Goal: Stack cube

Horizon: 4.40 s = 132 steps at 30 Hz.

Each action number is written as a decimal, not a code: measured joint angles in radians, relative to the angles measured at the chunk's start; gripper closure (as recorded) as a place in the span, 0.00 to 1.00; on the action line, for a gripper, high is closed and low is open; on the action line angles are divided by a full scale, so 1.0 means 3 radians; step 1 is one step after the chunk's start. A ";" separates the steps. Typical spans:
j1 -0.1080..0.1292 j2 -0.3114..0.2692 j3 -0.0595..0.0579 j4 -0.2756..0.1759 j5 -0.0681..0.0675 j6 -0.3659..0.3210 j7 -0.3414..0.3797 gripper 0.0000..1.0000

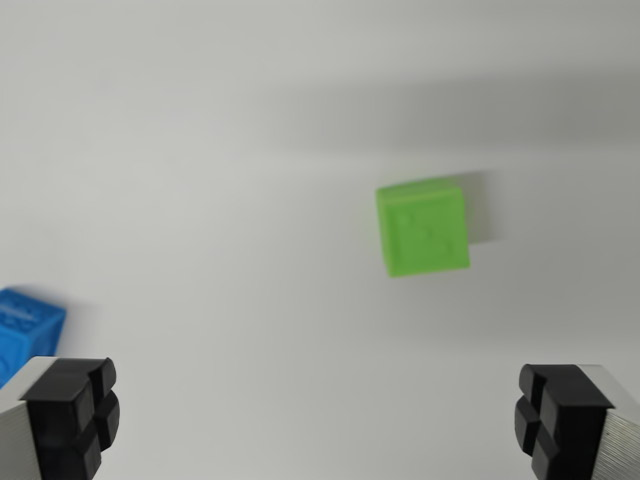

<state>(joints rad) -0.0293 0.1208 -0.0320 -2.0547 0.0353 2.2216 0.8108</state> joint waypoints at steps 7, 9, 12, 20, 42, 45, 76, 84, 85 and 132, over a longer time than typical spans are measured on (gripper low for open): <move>-0.0015 0.0085 -0.0019 -0.0081 0.0000 0.0142 -0.0101 0.00; -0.0022 0.0114 -0.0023 -0.0104 0.0000 0.0189 -0.0131 0.00; -0.0033 0.0150 -0.0026 -0.0133 0.0000 0.0244 -0.0169 0.00; -0.0071 0.0284 -0.0033 -0.0210 0.0000 0.0430 -0.0301 0.00; -0.0206 0.0805 -0.0036 -0.0316 0.0000 0.0983 -0.0693 0.00; -0.0229 0.0897 -0.0036 -0.0316 0.0000 0.1061 -0.0754 0.00; -0.0307 0.1680 0.0001 -0.0173 0.0001 0.1676 -0.0888 1.00; -0.0308 0.1681 0.0003 -0.0169 0.0001 0.1679 -0.0888 1.00; -0.0308 0.1681 0.0003 -0.0169 0.0001 0.1679 -0.0888 1.00; -0.0308 0.1561 0.0002 -0.0204 0.0001 0.1606 -0.0887 1.00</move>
<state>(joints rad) -0.1216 0.5889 -0.0314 -2.1158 0.0355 2.7035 0.5447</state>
